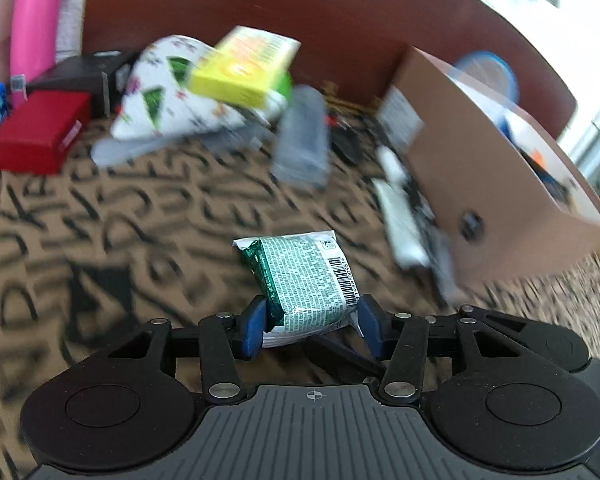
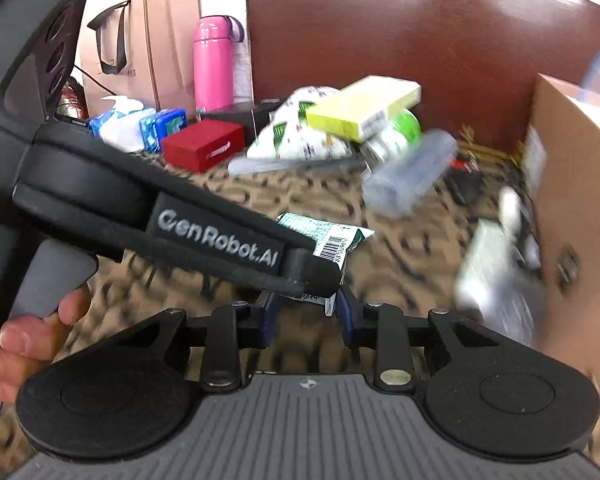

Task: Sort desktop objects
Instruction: 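Carry the green foil packet with the left gripper over the cardboard box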

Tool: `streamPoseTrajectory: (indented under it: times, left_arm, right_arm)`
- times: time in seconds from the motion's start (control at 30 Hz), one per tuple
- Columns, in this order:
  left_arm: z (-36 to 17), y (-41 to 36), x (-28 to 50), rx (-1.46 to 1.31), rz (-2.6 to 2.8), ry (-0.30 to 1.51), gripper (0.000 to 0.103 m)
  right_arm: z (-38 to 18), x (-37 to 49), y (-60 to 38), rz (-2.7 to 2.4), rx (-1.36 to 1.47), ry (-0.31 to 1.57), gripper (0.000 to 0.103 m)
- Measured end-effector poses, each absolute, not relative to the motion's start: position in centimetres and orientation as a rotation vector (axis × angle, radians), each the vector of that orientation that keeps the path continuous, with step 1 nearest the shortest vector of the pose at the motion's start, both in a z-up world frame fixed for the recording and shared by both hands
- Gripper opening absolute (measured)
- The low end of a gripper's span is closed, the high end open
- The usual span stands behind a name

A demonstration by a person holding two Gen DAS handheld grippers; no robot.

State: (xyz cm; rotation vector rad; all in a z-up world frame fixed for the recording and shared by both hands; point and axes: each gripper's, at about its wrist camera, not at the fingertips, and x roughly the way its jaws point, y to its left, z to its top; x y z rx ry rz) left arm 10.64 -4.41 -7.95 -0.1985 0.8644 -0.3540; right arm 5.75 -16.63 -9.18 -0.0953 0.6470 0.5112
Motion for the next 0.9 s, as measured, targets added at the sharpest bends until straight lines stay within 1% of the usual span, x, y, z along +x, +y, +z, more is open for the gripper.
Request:
streamPoseTrajectory:
  times: [0.27,0.37,0.43,0.47,0.53,0.63,0.73,0.77,0.8,0.9]
  left_arm:
    - [-8.3,-8.0,4.8,-0.143,-0.453,0.893,0.052]
    - [-8.3,-9.2,3.2,-0.124,-0.483,0.897,0.055]
    - [-8.2,-9.9,2.4,-0.112,-0.504,0.898,0.062]
    - [-8.2,-10.2,2.2,-0.109,-0.511,0.899,0.062]
    - [-8.2,-10.5,2.0,-0.119,-0.511,0.898,0.067]
    - [-8.3,-10.5,2.0,-0.137,-0.496,0.896,0.072]
    - [-8.3,-10.5,2.3,-0.134,-0.480,0.896,0.073]
    - [-8.3,-10.5,2.3,-0.134,-0.477,0.895,0.073]
    - [-8.3,-10.5,2.3,-0.132,-0.479,0.897,0.071]
    - [-8.3,-10.6,2.4,-0.116,-0.482,0.899,0.068]
  right_arm:
    - [-8.6,-0.9,-20.6,0.458,-0.090,0.663,0.036]
    - [-8.5,-2.6,-21.6,0.430,-0.082,0.666,0.036]
    - [-8.3,-3.6,-22.1,0.413,-0.082,0.664,0.036]
    - [-8.3,-4.0,-22.4,0.409,-0.078,0.664,0.038]
    - [-8.3,-4.4,-22.9,0.394,-0.069,0.656,0.038]
    - [-8.1,-4.7,-23.1,0.381,-0.075,0.633,0.041]
    - [-8.0,-4.6,-22.8,0.393,-0.109,0.612,0.046]
    - [-8.0,-4.5,-22.8,0.399,-0.123,0.603,0.049]
    - [-8.0,-4.5,-22.7,0.405,-0.135,0.595,0.052]
    - [-8.1,-4.1,-22.4,0.431,-0.157,0.588,0.052]
